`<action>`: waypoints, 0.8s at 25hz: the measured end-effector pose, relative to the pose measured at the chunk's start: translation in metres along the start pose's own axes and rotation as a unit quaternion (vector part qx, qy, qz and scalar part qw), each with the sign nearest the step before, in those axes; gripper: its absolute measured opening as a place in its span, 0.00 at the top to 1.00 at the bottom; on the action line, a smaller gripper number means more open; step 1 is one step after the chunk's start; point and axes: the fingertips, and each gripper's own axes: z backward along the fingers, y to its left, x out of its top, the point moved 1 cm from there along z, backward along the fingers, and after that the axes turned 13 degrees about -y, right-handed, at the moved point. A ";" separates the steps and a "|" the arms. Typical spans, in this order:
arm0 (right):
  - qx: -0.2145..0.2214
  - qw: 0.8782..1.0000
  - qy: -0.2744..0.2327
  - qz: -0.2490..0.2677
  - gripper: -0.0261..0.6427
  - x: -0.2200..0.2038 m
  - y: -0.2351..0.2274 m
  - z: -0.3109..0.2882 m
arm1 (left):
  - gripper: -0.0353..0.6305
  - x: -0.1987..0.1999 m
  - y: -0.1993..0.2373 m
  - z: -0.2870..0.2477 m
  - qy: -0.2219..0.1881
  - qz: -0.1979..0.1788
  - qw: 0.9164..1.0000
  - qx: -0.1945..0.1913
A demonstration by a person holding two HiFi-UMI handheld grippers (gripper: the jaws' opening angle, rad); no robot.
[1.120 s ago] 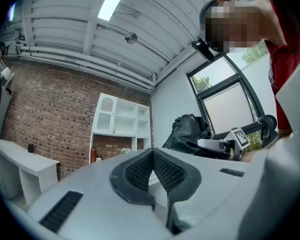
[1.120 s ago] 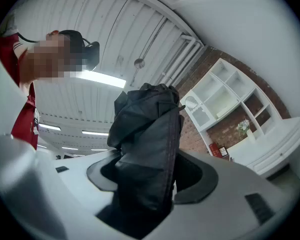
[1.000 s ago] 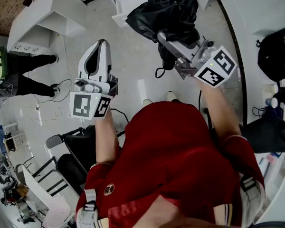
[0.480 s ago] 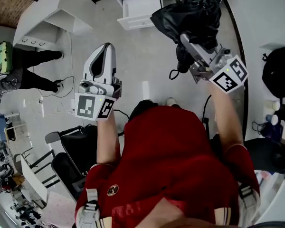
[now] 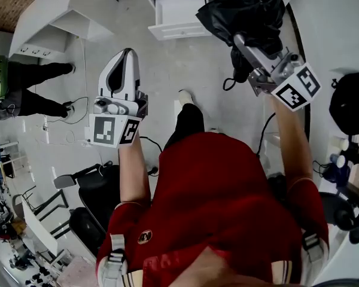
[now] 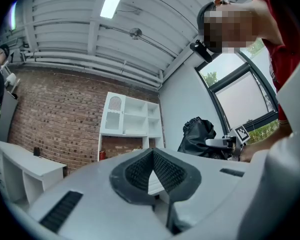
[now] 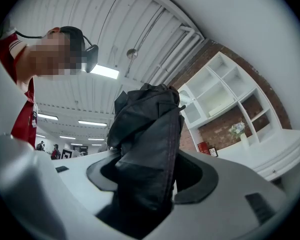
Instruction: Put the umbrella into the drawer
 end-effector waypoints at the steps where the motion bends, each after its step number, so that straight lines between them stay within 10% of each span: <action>1: 0.004 1.000 0.006 0.008 0.56 -0.006 -0.005 -0.012 | 0.94 -0.006 0.013 -0.009 -0.004 -0.002 1.000 -0.001; 20: 0.070 0.978 0.173 0.093 0.56 -0.167 -0.162 -0.231 | 0.94 -0.120 0.230 -0.144 0.007 0.021 1.000 -0.009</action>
